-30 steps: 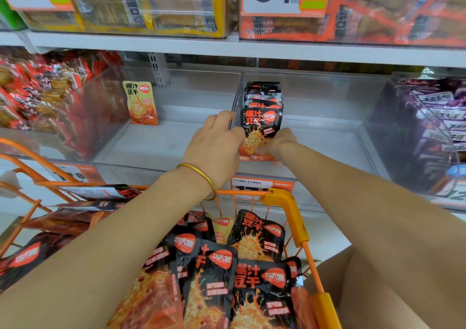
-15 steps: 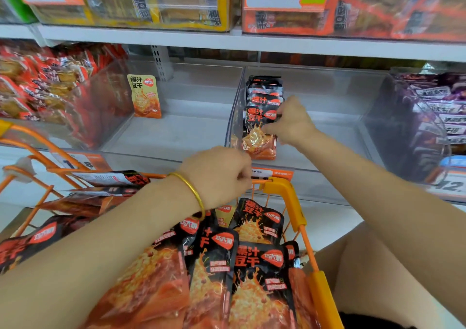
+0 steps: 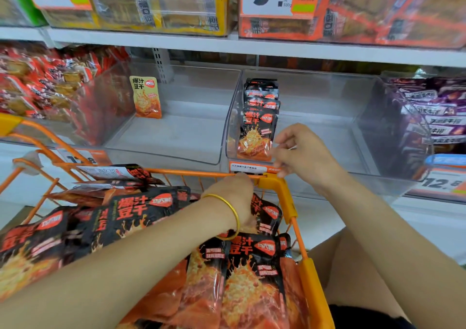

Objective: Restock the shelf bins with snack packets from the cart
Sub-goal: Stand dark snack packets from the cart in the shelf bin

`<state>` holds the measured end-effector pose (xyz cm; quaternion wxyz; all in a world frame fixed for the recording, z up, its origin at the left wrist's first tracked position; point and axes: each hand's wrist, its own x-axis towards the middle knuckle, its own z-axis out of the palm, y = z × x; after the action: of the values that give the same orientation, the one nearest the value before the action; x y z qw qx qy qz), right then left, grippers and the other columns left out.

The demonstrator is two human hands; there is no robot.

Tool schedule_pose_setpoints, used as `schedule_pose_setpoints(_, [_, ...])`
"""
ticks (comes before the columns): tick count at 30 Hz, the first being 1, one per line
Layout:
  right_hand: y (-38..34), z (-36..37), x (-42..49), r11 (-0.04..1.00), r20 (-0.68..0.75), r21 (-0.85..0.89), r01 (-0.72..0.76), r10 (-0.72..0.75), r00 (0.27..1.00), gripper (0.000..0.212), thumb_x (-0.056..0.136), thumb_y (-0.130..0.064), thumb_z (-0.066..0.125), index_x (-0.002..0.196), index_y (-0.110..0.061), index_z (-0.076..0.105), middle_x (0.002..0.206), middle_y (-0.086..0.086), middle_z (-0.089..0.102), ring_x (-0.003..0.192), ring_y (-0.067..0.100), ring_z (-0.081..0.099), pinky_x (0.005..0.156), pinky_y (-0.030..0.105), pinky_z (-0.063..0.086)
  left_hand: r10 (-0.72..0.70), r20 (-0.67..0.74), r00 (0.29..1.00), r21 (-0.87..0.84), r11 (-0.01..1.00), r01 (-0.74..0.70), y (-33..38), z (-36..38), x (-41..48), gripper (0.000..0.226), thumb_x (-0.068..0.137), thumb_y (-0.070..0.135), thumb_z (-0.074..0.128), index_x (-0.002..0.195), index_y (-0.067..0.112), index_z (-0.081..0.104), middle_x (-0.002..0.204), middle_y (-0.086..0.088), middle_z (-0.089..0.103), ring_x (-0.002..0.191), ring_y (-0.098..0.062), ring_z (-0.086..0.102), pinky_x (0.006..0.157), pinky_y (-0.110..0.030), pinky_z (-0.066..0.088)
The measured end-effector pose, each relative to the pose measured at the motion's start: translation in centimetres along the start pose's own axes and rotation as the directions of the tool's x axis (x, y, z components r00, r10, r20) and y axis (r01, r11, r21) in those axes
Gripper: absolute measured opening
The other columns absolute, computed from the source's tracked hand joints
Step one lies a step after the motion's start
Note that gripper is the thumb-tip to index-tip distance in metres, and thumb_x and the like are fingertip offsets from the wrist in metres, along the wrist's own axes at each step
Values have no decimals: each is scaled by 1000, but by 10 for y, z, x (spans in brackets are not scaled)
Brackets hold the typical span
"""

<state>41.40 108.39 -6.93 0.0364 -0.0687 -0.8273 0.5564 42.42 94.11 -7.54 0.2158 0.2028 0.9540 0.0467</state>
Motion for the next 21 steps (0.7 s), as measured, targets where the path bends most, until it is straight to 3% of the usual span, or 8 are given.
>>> schedule_pose_setpoints(2, [-1, -2, -2, 999, 2, 32, -13, 13, 1000, 20, 90, -3, 58, 82, -16, 44, 72, 5, 51, 54, 22, 55, 49, 33, 49, 12, -17, 1000, -89, 996, -13, -7, -4, -5, 55, 79, 30, 72, 118, 7, 41, 99, -4, 49, 91, -19, 49, 73, -26, 42])
schedule_pose_setpoints(5, [-2, -5, -5, 995, 38, 87, -40, 37, 999, 14, 94, -9, 54, 82, -12, 47, 68, 8, 53, 51, 22, 52, 48, 32, 46, 26, -33, 999, -243, 969, -34, -21, -12, -7, 57, 73, 28, 77, 117, 8, 47, 108, -4, 57, 94, -21, 56, 82, -32, 49])
schedule_pose_setpoints(9, [-3, -8, -5, 978, 100, 187, -90, 72, 992, 28, 95, -35, 49, 88, -9, 56, 68, 3, 54, 45, 11, 49, 40, 22, 39, 71, -128, 989, -614, 777, -135, -35, -41, -9, 21, 75, 4, 74, 80, 12, 56, 72, -5, 58, 49, -7, 55, 49, -20, 50])
schedule_pose_setpoints(12, [-7, -10, -7, 979, 253, 177, -99, 52, 966, 39, 79, -52, 56, 83, -13, 58, 56, 0, 46, 47, 14, 42, 39, 21, 29, 22, -243, 970, -749, 630, -203, -41, -60, -2, 15, 77, 2, 71, 86, 4, 59, 79, -12, 60, 64, -15, 58, 66, -33, 57])
schedule_pose_setpoints(15, [-13, -11, -1, 991, 295, 134, -13, -27, 955, 12, 83, -17, 67, 78, -16, 57, 44, -10, 47, 39, 4, 36, 38, 13, 26, -32, -375, 926, -740, 613, -279, -37, -66, 9, 18, 78, 4, 70, 78, 12, 54, 78, -12, 58, 68, -21, 56, 70, -35, 54])
schedule_pose_setpoints(17, [-15, -15, 18, 983, 126, 183, -15, -8, 992, 16, 81, -9, 69, 74, -17, 58, 41, -12, 47, 34, 0, 32, 35, 12, 23, -121, -517, 847, -694, 638, -333, -36, -67, 18, 20, 79, 10, 71, 86, 15, 53, 82, -6, 56, 71, -19, 55, 72, -31, 50])
schedule_pose_setpoints(19, [-12, -21, 44, 976, -52, 211, -55, 67, 996, 21, 80, -10, 72, 69, -17, 56, 37, -10, 45, 31, 2, 31, 34, 12, 20, -111, -676, 729, -444, 851, -282, -38, -65, 25, 34, 78, 18, 72, 106, 13, 54, 104, -7, 53, 99, -21, 52, 88, -28, 38])
schedule_pose_setpoints(21, [-2, -20, 69, 984, -98, 111, -141, 152, 983, 21, 79, -8, 74, 71, -15, 55, 35, -7, 45, 26, 2, 33, 33, 11, 22, 46, -686, 726, -165, 962, -216, -40, -60, 29, 49, 78, 24, 71, 122, 12, 51, 130, -12, 42, 126, -27, 34, 101, -27, 24])
